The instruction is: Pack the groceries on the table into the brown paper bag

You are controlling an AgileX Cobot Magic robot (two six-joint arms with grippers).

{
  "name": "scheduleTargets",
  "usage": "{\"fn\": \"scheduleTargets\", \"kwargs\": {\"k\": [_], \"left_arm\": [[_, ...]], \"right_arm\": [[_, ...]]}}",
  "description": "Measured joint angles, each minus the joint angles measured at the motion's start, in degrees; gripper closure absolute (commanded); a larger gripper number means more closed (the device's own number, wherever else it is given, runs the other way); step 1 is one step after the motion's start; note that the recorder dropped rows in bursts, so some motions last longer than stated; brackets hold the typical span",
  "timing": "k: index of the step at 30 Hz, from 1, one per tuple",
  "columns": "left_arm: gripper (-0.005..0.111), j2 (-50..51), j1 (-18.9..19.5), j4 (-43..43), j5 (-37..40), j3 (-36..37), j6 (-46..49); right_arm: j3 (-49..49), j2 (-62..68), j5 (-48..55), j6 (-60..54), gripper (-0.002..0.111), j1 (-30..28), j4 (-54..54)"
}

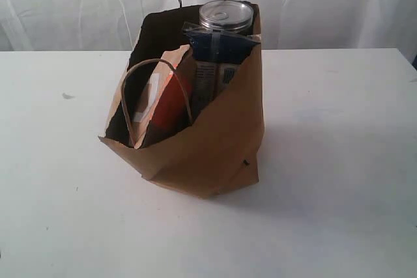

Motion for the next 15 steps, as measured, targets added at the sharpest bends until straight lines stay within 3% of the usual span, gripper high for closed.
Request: {"fn": "scheduleTargets", "kwargs": {"k": [7,11,15], "left_arm": [[0.062,0.0,0.0,0.0,0.3,0.0,0.2],[0.106,0.0,0.0,1.0,1.6,0.1,4.5],[0.106,0.0,0.0,1.3,0.8,0.1,6.2]], "right_arm": [[0.0,0.0,0.0,0.0,0.095,0.0,0.0],[0.0,0.0,0.0,0.0,0.095,0.0,0.0],[0.0,0.0,0.0,0.0,0.095,0.0,0.0]]}}
